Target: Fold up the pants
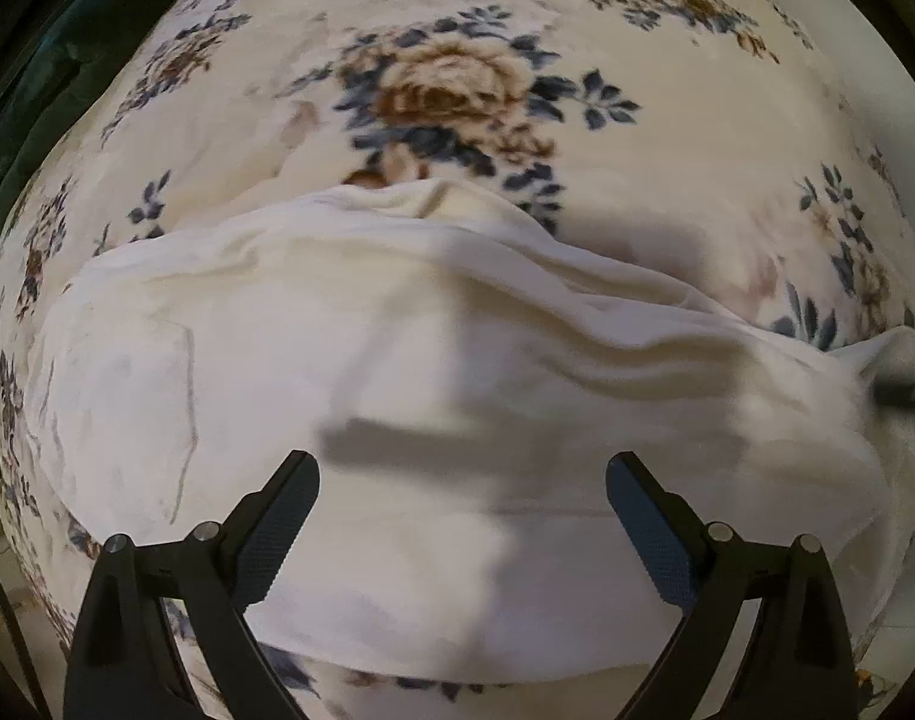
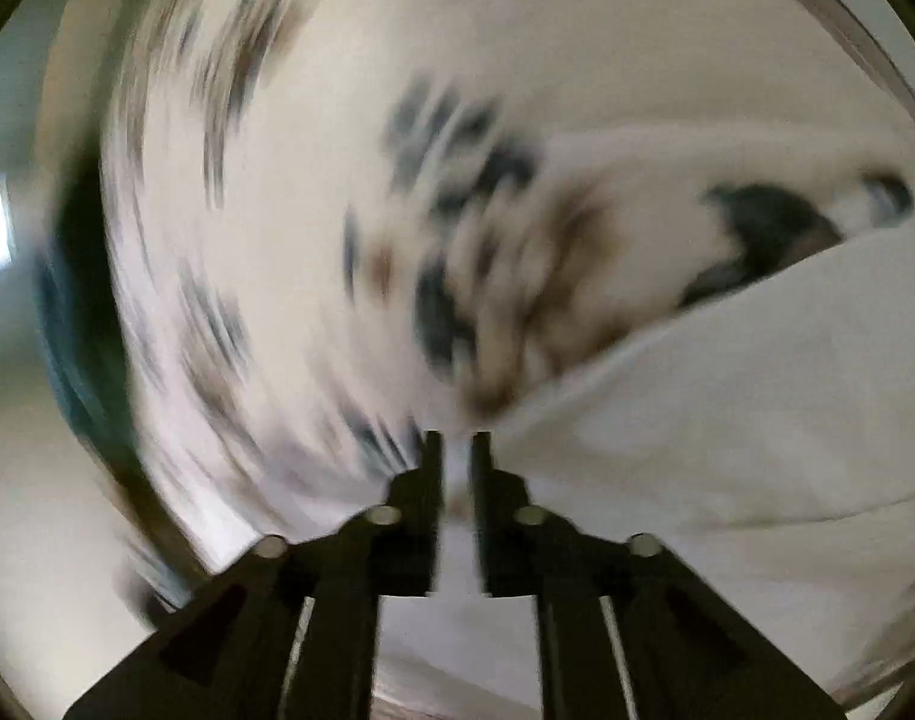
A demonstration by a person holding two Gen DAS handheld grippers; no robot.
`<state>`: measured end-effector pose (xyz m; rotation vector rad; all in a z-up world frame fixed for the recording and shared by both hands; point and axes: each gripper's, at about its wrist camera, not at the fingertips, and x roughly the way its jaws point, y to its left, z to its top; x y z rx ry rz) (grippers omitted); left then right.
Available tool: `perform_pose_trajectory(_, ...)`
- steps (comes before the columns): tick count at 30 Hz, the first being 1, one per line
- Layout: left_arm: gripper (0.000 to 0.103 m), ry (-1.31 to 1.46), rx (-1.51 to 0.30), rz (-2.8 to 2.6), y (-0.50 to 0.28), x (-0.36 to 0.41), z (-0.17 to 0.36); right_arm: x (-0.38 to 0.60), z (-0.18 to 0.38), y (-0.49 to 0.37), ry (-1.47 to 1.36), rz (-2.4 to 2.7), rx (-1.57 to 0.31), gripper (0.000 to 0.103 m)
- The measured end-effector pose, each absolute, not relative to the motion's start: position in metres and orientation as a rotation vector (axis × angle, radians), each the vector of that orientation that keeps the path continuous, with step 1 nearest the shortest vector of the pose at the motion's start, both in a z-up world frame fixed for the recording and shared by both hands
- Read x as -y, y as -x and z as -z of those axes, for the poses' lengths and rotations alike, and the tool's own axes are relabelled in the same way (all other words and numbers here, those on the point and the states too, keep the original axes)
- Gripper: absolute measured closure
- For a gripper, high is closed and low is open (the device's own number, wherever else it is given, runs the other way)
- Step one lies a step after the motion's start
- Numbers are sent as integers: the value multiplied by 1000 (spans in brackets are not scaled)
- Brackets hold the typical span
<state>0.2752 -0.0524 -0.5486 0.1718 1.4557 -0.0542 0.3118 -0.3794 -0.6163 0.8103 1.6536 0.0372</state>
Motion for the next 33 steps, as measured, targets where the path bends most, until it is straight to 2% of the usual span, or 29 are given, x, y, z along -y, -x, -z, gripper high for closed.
perform_pose_trajectory(9, 5, -156, -1455, 23, -267, 23, 540, 268, 672, -202, -728, -284, -2027, 80)
perform_pose_trajectory(11, 5, -155, -1457, 27, -264, 23, 541, 268, 662, -199, -733, -271, -1997, 80)
perform_pose_trajectory(13, 5, -156, -1462, 31, -261, 23, 543, 282, 628, -216, -738, -239, -1848, 71)
perform_pose_trajectory(14, 5, -152, -1464, 32, -260, 23, 544, 290, 613, -225, -770, -218, -1775, 57)
perform_pose_trajectory(15, 5, -148, -1466, 32, -260, 24, 545, 302, 595, -238, -826, -201, -1676, 38)
perform_pose_trajectory(17, 5, -137, -1471, 34, -260, 25, 546, 318, 581, -261, -915, -150, -1557, 23)
perform_pose_trajectory(20, 5, -132, -1465, 32, -261, 27, 546, 326, 622, -291, -1095, -12, -1609, 23)
perform_pose_trajectory(21, 5, -131, -1465, 32, -263, 25, 547, 329, 639, -298, -1159, 13, -1629, 24)
perform_pose_trajectory(22, 5, -127, -1466, 31, -263, 25, 547, 323, 657, -304, -1231, 29, -1638, 31)
perform_pose_trajectory(23, 5, -123, -1465, 30, -264, 25, 547, 319, 672, -306, -1304, 56, -1635, 81)
perform_pose_trajectory(24, 5, -124, -1466, 29, -264, 25, 548, 309, 679, -311, -1343, 91, -1631, 97)
perform_pose_trajectory(28, 5, -119, -1472, 26, -264, 21, 553, 316, 659, -325, -1358, 140, -1398, 102)
perform_pose_trajectory(30, 5, -108, -1482, 20, -263, 18, 557, 330, 651, -323, -1512, 117, -1198, 102)
perform_pose_trajectory(31, 5, -93, -1490, 19, -263, 16, 559, 333, 656, -322, -1568, 116, -1185, 102)
perform_pose_trajectory(33, 5, -71, -1490, 12, -263, 11, 558, 323, 655, -333, -1478, 66, -1339, 98)
